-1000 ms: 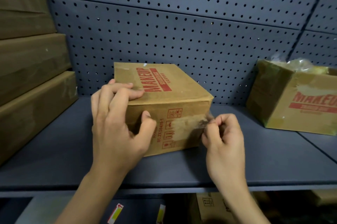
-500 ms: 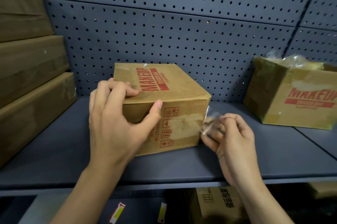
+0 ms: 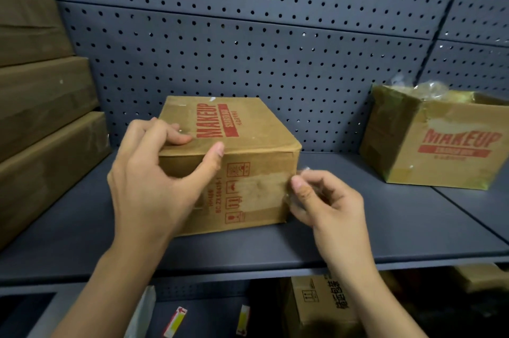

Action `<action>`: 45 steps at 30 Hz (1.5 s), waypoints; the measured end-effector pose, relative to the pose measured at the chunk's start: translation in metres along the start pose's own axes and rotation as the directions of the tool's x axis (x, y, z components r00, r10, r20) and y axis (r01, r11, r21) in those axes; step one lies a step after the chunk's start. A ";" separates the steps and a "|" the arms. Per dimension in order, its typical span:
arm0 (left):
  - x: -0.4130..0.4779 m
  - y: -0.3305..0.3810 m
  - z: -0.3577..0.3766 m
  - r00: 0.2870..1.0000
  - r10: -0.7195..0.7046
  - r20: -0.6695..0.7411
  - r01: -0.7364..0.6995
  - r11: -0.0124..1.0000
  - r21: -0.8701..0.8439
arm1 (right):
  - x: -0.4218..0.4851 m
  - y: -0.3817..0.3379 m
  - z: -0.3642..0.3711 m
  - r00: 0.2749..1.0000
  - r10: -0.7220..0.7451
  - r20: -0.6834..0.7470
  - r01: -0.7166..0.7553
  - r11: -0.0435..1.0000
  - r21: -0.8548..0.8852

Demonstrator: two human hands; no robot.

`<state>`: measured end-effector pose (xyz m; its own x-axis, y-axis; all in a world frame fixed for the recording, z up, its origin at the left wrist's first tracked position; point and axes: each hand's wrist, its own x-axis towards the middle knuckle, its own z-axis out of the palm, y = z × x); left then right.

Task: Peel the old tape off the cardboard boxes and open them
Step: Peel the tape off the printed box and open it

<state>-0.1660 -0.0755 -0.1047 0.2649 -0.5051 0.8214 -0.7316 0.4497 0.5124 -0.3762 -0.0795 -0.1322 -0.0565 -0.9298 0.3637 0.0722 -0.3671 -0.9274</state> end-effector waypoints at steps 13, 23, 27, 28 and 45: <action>0.023 -0.022 -0.030 0.978 -0.186 0.092 0.202 0.955 -0.216 | 0.002 0.004 -0.001 0.977 0.178 0.116 -0.203 0.942 0.266; 0.025 0.000 -0.043 0.993 -0.051 0.105 0.039 0.993 0.113 | -0.001 0.005 0.001 0.989 -0.045 0.140 0.038 0.998 0.050; 0.018 0.016 -0.041 0.957 0.232 0.176 -0.275 0.919 0.281 | -0.005 0.002 0.001 0.970 -0.121 0.211 0.151 0.980 -0.131; 0.016 0.023 -0.039 0.944 0.247 0.220 -0.304 0.911 0.278 | -0.005 0.002 0.001 0.966 -0.125 0.226 0.161 0.976 -0.150; 0.000 0.042 -0.007 0.915 0.111 0.388 -0.265 0.891 0.368 | 0.003 -0.001 -0.002 0.982 -0.105 0.157 0.121 0.988 -0.099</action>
<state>-0.1927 -0.0514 -0.0816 -0.0829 -0.6980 0.7113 -0.9535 0.2631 0.1470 -0.3783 -0.0817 -0.1300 0.0935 -0.8786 0.4683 -0.0342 -0.4729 -0.8805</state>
